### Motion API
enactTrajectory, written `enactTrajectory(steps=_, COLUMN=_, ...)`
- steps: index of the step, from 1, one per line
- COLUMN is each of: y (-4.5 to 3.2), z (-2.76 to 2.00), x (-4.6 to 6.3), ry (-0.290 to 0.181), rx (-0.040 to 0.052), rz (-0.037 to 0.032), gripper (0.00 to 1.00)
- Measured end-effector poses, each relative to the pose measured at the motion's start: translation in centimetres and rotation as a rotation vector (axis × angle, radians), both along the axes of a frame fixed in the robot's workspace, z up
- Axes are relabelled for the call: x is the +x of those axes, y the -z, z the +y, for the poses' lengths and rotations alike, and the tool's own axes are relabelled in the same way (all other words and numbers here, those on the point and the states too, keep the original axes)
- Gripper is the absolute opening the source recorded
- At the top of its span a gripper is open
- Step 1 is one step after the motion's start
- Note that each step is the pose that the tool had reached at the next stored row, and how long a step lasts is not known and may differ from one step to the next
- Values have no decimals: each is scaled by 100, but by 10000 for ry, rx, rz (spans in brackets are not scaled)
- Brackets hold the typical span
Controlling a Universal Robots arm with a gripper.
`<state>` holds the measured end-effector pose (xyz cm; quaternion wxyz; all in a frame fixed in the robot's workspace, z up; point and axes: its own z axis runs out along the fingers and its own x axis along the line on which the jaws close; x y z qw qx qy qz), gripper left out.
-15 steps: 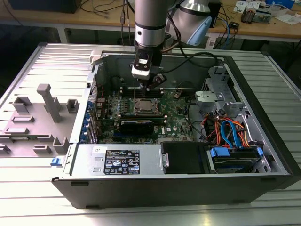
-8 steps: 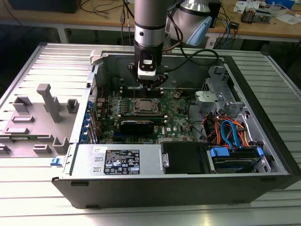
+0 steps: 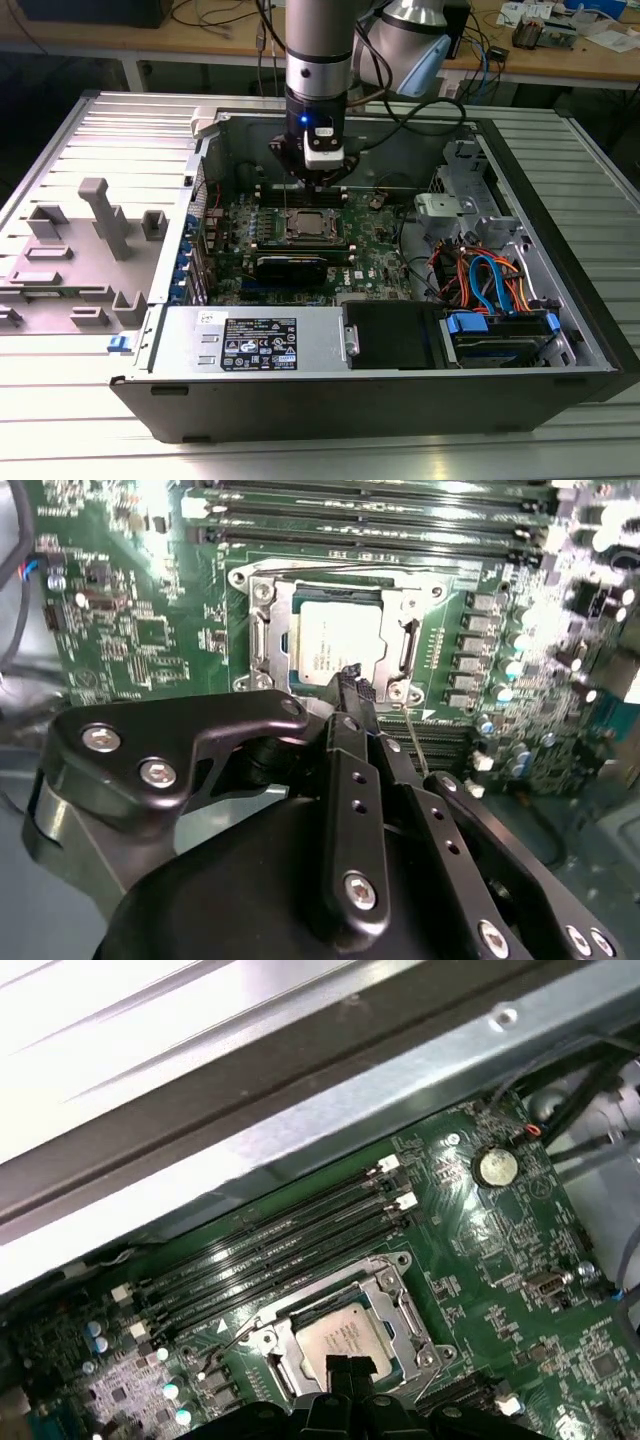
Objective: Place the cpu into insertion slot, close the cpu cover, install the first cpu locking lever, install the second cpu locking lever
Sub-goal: 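Install the first cpu locking lever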
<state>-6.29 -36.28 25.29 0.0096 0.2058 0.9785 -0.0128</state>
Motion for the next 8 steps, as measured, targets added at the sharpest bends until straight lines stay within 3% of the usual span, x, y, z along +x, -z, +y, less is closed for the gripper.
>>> enactTrajectory(steps=3, y=0, z=0, x=0, ry=-556, rx=0, rz=1, gripper=11)
enactTrajectory(steps=8, y=1, z=0, x=0, ry=-1876, rx=-1, rz=1, gripper=11)
